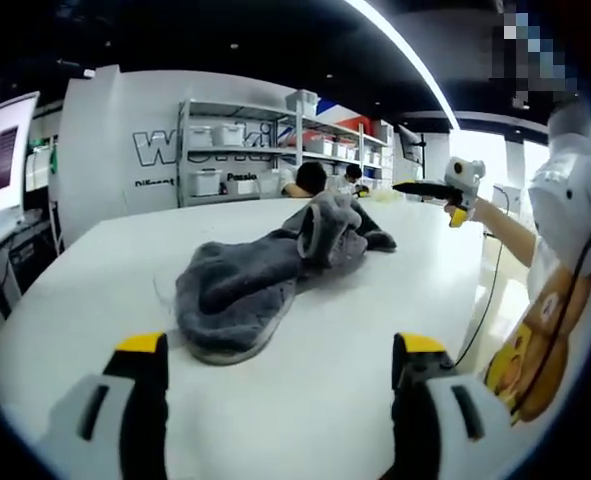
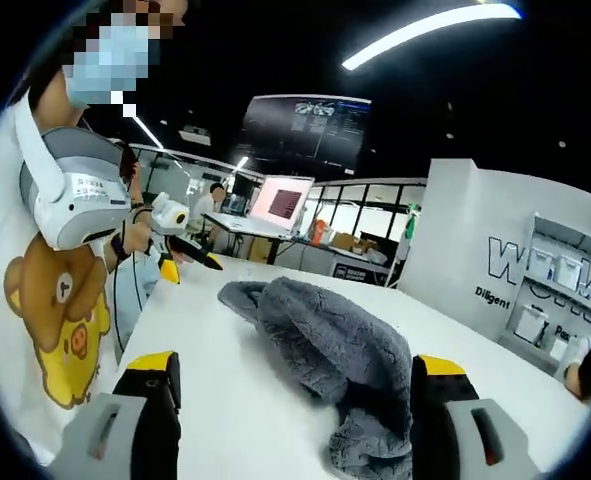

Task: Fold the towel on the table until its edges align and the towel forms a compact rectangular stack.

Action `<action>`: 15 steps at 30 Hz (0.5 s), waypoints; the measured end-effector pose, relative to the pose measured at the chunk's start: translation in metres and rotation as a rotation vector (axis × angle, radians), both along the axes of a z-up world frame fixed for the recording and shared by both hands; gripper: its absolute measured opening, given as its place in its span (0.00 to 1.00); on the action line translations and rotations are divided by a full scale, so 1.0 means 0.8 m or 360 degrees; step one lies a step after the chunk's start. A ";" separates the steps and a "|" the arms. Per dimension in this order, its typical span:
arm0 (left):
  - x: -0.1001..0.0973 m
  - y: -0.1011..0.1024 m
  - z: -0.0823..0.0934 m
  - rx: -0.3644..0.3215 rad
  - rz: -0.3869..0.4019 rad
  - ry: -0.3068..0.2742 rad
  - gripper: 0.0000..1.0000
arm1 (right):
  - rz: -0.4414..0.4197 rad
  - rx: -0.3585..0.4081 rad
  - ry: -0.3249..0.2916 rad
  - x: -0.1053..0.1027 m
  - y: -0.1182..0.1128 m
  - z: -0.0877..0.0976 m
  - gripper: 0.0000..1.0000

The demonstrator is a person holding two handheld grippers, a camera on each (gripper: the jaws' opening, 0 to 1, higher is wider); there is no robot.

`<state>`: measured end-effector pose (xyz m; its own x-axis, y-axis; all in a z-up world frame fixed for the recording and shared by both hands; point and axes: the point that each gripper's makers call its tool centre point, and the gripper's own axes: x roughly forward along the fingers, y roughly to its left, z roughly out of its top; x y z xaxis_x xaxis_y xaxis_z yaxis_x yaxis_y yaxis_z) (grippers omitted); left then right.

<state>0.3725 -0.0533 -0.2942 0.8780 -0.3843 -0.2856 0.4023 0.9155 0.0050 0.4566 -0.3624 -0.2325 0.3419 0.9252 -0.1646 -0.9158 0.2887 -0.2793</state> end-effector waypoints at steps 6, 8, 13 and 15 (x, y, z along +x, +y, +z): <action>0.001 -0.002 -0.001 0.0004 -0.0002 0.0006 0.98 | -0.0108 -0.0005 0.0067 0.004 -0.021 -0.013 1.00; 0.001 -0.002 -0.002 0.0006 -0.0002 0.0011 0.98 | -0.0137 -0.0022 0.0095 0.002 -0.026 -0.019 1.00; 0.002 -0.002 -0.003 0.0007 0.0003 0.0018 0.98 | -0.0208 -0.0086 0.0178 -0.002 -0.036 -0.035 1.00; 0.002 -0.003 -0.003 0.0007 0.0001 0.0017 0.98 | -0.0253 -0.0134 0.0234 -0.003 -0.044 -0.045 1.00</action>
